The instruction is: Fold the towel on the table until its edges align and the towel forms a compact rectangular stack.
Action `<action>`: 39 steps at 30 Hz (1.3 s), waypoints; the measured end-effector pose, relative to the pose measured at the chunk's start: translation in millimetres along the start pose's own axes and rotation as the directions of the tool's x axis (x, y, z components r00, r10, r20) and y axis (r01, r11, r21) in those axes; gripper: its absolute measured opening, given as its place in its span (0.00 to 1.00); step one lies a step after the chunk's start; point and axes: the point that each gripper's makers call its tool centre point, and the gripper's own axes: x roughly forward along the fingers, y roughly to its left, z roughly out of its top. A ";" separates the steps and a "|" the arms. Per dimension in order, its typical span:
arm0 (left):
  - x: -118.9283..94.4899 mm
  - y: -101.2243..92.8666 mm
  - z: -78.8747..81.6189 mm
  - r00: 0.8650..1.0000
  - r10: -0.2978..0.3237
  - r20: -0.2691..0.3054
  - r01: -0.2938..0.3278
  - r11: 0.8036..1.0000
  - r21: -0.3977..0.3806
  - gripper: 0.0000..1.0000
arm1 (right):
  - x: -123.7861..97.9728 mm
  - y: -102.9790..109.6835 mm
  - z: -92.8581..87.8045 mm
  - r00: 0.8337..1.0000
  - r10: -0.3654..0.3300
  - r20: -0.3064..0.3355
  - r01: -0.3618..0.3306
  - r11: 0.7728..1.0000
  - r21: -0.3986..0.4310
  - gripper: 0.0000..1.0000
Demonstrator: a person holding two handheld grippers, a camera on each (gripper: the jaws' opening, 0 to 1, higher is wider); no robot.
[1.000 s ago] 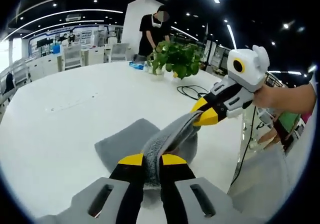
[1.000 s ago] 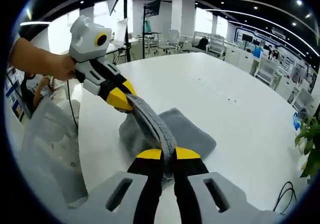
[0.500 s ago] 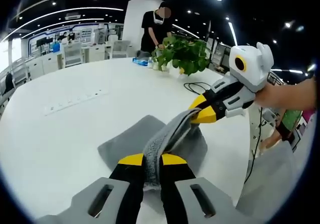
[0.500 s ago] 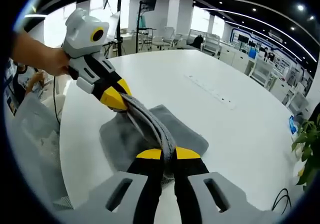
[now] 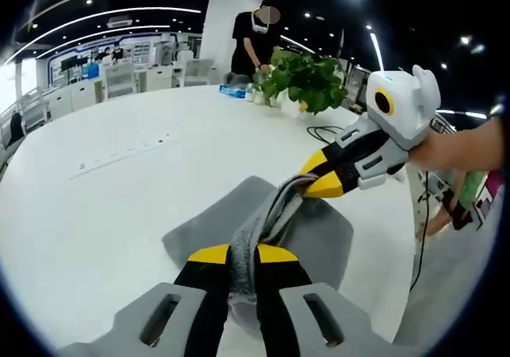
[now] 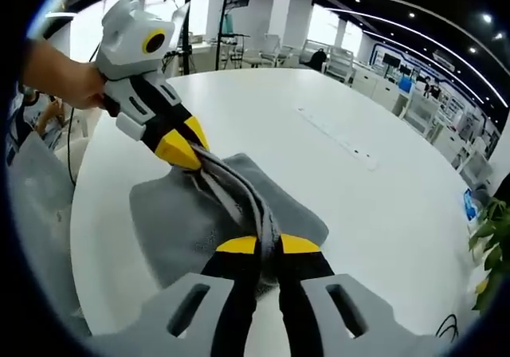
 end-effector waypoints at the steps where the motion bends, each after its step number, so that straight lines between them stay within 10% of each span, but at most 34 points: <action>1: 1.5 2.0 -0.7 1.000 0.001 -0.002 -0.001 1.000 0.000 0.11 | 1.5 -0.4 0.0 1.000 -0.001 -0.001 0.001 1.000 -0.003 0.07; 21: -3.9 44.8 1.2 0.994 0.104 0.039 -0.100 0.990 -0.096 0.21 | 3.5 -32.9 12.3 0.990 -0.126 0.056 0.121 0.990 0.078 0.04; 32: -7.7 13.8 -4.8 0.999 0.036 0.033 -0.037 0.999 0.034 0.20 | 8.4 -7.3 -0.4 0.998 -0.038 0.046 0.039 0.999 -0.001 0.06; 39: 13.8 6.9 -22.9 0.997 0.049 -0.068 -0.036 0.983 0.180 0.28 | 29.8 -17.9 -11.4 1.000 -0.016 -0.007 0.015 1.000 -0.023 0.15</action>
